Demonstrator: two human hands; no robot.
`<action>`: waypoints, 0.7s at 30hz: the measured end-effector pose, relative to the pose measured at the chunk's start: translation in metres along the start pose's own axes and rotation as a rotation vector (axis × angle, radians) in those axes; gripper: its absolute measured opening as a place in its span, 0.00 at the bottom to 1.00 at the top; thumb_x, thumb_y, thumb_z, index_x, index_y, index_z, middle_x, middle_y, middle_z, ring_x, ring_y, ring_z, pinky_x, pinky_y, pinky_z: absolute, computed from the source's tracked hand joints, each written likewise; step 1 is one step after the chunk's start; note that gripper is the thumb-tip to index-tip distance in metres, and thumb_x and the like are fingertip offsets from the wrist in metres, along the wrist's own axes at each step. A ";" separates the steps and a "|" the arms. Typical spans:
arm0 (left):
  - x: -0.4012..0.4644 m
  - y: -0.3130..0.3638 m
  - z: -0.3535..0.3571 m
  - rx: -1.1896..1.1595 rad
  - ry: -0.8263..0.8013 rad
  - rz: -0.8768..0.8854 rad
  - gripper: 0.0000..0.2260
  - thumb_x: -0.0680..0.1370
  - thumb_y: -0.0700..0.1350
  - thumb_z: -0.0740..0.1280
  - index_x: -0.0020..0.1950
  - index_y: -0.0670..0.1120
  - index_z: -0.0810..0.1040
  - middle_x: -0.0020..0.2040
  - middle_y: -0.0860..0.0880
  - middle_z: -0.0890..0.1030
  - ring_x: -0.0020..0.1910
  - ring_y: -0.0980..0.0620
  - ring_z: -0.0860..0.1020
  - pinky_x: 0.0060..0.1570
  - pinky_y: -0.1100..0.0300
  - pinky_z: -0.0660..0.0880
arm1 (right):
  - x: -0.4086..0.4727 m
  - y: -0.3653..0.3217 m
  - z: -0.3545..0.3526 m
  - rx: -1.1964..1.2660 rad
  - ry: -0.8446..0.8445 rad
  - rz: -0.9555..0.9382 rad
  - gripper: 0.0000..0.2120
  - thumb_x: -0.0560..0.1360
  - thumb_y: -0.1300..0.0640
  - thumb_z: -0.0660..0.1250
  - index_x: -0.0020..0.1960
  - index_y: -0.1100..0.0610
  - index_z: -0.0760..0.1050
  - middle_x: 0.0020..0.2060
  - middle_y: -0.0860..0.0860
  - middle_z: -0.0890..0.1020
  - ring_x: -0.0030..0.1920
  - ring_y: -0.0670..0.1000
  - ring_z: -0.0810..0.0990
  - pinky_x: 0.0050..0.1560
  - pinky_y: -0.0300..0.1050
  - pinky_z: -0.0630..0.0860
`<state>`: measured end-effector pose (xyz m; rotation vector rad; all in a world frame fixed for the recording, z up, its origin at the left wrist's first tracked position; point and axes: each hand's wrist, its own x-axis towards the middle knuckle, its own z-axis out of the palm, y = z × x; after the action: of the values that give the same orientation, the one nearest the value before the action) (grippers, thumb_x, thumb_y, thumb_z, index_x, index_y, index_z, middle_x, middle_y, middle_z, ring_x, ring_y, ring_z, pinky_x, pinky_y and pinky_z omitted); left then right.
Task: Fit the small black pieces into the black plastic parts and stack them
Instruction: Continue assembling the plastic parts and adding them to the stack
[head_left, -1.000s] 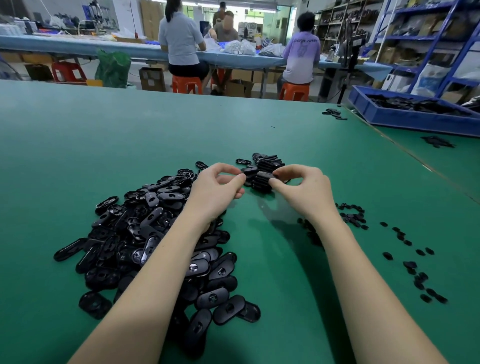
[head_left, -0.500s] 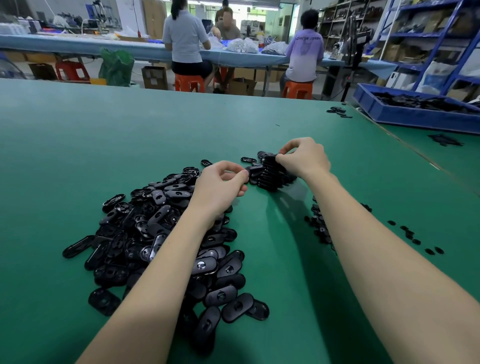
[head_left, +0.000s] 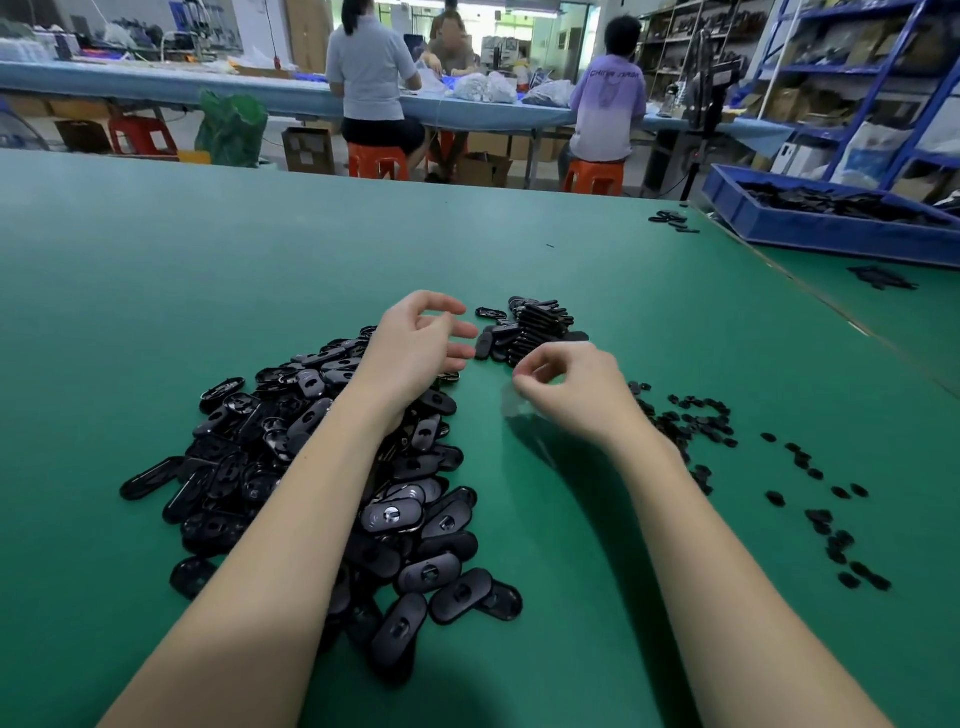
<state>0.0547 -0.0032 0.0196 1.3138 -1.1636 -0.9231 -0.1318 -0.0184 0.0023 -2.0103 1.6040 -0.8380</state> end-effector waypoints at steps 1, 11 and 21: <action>0.000 0.001 -0.001 -0.001 0.004 0.003 0.09 0.83 0.40 0.58 0.54 0.47 0.77 0.46 0.48 0.85 0.40 0.54 0.84 0.46 0.59 0.83 | -0.002 -0.003 0.005 -0.027 -0.054 -0.025 0.02 0.73 0.51 0.71 0.42 0.45 0.83 0.37 0.40 0.83 0.42 0.41 0.81 0.48 0.42 0.78; 0.003 -0.008 -0.005 0.129 0.031 0.014 0.10 0.82 0.42 0.57 0.52 0.52 0.77 0.41 0.55 0.86 0.45 0.55 0.84 0.54 0.52 0.81 | -0.010 -0.029 0.040 -0.245 -0.097 -0.202 0.12 0.75 0.42 0.72 0.57 0.41 0.81 0.53 0.44 0.78 0.56 0.50 0.78 0.48 0.45 0.69; -0.004 -0.005 0.004 0.192 -0.005 0.040 0.06 0.81 0.43 0.62 0.52 0.52 0.77 0.44 0.53 0.86 0.46 0.53 0.84 0.58 0.45 0.79 | -0.007 -0.019 0.005 -0.190 -0.150 -0.116 0.05 0.71 0.46 0.73 0.46 0.43 0.82 0.43 0.36 0.85 0.45 0.38 0.81 0.48 0.41 0.73</action>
<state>0.0506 -0.0008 0.0142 1.4362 -1.3037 -0.8016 -0.1160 -0.0072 0.0097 -2.2581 1.5449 -0.5774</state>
